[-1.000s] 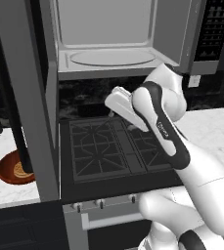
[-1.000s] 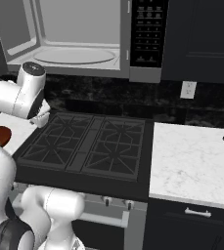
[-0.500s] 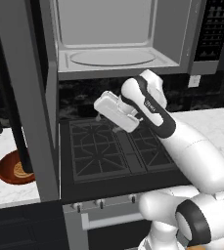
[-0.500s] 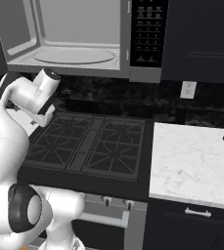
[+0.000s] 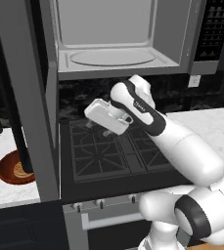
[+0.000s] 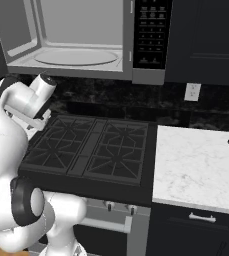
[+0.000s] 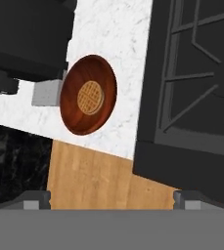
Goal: Open the microwave, place the bowl with waffle inside the microwave, then close the microwave door and turn it on.
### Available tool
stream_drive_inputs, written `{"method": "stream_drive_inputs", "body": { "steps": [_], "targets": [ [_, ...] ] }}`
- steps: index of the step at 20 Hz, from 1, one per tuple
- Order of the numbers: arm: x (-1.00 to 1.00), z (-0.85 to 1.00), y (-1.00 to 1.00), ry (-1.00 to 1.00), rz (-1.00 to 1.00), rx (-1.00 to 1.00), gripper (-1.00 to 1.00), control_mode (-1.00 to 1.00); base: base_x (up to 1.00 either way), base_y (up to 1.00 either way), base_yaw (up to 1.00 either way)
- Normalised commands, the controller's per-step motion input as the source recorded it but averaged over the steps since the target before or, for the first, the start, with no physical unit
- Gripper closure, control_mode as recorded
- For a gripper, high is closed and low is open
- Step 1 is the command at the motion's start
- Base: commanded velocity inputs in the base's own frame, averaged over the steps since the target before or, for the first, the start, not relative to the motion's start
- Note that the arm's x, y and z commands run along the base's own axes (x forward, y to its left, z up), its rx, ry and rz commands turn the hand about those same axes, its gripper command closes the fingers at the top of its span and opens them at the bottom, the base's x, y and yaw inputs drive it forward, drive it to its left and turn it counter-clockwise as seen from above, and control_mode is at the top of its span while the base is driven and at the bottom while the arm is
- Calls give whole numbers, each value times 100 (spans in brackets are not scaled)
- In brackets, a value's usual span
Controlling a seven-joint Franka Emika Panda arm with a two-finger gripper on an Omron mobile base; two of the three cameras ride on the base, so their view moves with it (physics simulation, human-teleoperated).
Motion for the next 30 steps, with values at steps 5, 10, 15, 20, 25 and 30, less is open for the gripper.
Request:
{"method": "stream_drive_inputs", "body": {
  "steps": [5, 10, 15, 20, 25, 30],
  "targets": [
    [0, -20, 32, -5, 5, 0, -100, -100, 0, 0, 0],
    [19, -40, 43, -1, 1, 0, -100, -100, 0, 0, 0],
    [25, -33, 47, 0, 0, 0, -100, -100, 0, 0, 0],
    [21, -23, 42, 0, 0, 0, -100, -100, 0, 0, 0],
    [25, -29, 35, 0, 0, -2, -100, -100, 0, 0, 0],
    [29, -40, 25, 0, 0, -3, -100, -100, 0, 0, 0]
  ]
}}
